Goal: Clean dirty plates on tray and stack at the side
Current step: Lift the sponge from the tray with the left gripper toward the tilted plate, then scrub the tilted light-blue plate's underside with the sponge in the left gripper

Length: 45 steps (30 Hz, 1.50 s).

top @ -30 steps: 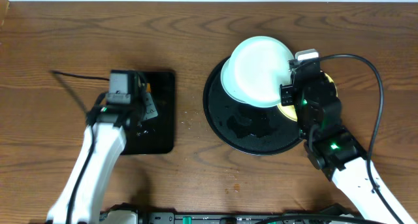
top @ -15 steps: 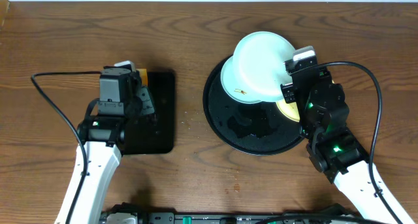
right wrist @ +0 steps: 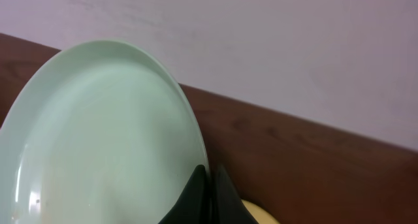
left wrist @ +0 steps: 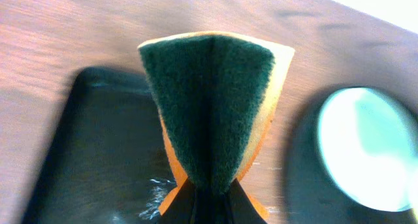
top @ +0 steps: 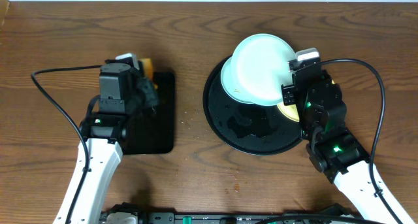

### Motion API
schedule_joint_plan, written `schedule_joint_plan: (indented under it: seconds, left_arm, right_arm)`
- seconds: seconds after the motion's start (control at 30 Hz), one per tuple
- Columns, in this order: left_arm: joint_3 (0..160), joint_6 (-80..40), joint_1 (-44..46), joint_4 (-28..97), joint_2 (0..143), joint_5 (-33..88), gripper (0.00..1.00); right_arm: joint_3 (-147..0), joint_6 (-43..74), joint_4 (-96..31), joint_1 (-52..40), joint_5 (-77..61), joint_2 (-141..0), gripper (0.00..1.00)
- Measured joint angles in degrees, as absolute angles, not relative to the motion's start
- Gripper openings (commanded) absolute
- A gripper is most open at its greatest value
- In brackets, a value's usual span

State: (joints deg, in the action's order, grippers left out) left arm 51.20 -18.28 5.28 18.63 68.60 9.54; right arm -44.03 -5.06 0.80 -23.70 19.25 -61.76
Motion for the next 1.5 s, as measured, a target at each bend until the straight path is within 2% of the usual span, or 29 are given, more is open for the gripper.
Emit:
schedule_joint_plan:
  seconds: [0.17, 0.33, 0.77, 1.13, 1.5]
  left_arm:
    - [51.13, -28.1, 10.33, 11.27, 68.6, 19.09, 0.07]
    - [51.07, -35.11, 18.35, 3.6, 68.6, 22.04, 0.07]
    - [51.05, -45.28, 34.44, -10.31, 73.67, 17.21, 0.07]
    - [51.03, -46.74, 39.66, -22.61, 82.26, 16.32, 0.07]
    - [51.03, -43.33, 40.18, -24.08, 82.83, 13.3, 0.07]
  right_arm:
    - [-44.01, -1.21, 0.23, -23.7, 18.2, -61.76, 0.01]
    - [-44.03, 5.67, 0.08, -23.7, 16.78, -61.76, 0.01]
    - [-44.03, 15.09, -0.43, -23.7, 12.38, -61.76, 0.01]
    - [-44.01, 16.14, -1.08, -23.7, 11.68, -61.76, 0.01]
    - [-44.03, 16.14, -1.08, -23.7, 11.29, -61.76, 0.01]
